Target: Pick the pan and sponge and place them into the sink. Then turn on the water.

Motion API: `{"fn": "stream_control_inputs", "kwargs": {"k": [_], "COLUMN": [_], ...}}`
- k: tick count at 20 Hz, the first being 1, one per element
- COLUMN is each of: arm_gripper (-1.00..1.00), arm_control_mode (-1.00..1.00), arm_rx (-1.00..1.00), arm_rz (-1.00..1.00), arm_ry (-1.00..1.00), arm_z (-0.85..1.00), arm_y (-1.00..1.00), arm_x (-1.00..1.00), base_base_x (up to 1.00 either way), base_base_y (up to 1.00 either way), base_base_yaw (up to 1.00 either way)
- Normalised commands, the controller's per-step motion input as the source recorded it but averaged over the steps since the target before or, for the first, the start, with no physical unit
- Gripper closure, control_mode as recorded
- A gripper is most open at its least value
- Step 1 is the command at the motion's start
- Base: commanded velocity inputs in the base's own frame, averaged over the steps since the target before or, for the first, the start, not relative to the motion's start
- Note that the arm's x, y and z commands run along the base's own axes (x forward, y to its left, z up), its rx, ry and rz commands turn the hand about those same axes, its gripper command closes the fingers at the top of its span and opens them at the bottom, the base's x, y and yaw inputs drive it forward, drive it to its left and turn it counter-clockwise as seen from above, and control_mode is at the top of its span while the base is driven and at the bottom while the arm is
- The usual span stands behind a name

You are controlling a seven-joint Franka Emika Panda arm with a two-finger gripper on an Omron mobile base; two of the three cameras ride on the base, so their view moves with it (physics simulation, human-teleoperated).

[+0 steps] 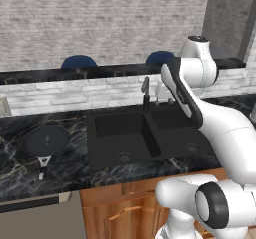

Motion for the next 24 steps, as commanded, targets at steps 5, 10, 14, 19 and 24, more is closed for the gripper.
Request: {"fn": "stream_control_inputs", "kwargs": {"k": [5,10,14,19,24], "arm_gripper": [-1.00,-1.00,-1.00,-1.00,-1.00], "arm_control_mode": [-1.00,-1.00,-1.00,-1.00,-1.00], "arm_rx": [-0.06,-0.21,-0.10,0.00,0.01], "arm_rz": [0.00,0.01,0.01,0.00,0.00], "arm_ry": [-0.05,-0.15,-0.08,0.09,0.35], "arm_z": [0.00,-0.07,-0.22,-0.04,0.05], "arm_y": [0.23,0.99,1.00,1.00,1.00], "arm_x": [-0.34,-1.00,-0.89,-0.40,-0.07], "base_base_x": [0.00,0.00,0.00,0.00,0.00], "base_base_y": [0.00,0.00,0.00,0.00,0.00], "base_base_yaw": [0.00,0.00,0.00,0.00,0.00]}}
